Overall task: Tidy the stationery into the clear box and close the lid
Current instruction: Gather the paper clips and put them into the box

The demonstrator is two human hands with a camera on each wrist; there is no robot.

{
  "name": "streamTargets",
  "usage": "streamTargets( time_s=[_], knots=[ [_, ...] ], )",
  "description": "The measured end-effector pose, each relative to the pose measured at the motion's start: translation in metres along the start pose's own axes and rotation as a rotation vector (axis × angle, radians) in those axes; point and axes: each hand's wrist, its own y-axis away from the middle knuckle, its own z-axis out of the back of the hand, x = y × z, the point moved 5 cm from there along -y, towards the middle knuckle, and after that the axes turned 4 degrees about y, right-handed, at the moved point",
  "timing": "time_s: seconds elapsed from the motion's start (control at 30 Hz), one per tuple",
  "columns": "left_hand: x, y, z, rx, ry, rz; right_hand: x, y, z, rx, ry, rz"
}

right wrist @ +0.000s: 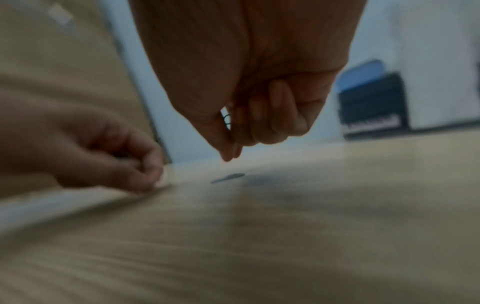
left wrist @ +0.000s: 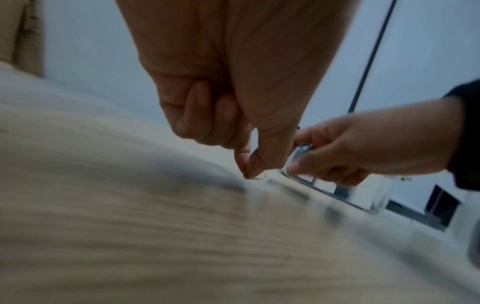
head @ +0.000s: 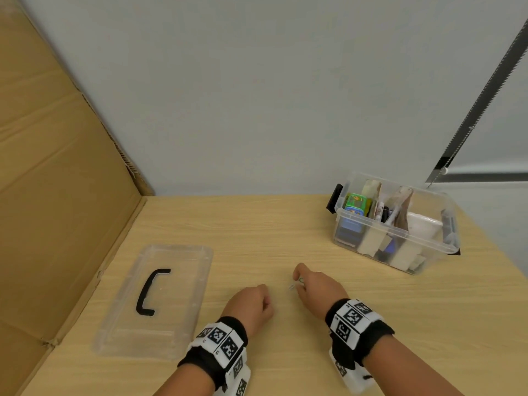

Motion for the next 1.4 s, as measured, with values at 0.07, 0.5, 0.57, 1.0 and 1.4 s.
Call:
streamTargets(
  time_s=[0.07, 0.5, 0.57, 1.0, 1.4],
  knots=[
    [0.008, 0.006, 0.002, -0.050, 0.059, -0.004, 0.005, -0.004, 0.001, 0.051, 0.149, 0.032],
    [0.012, 0.032, 0.019, -0.252, 0.285, -0.020, 0.009, -0.007, -0.020, 0.173, 0.169, 0.009],
    [0.003, 0.031, 0.018, -0.265, 0.291, -0.022, 0.001, 0.003, -0.020, 0.131, 0.079, 0.032],
    [-0.086, 0.017, -0.006, -0.268, 0.322, -0.038, -0.139, 0.076, 0.140, -0.462, -0.644, 0.000],
    [-0.128, 0.013, -0.013, -0.276, 0.289, -0.008, -0.187, 0.004, 0.187, -0.112, 0.057, -0.145]
  ],
)
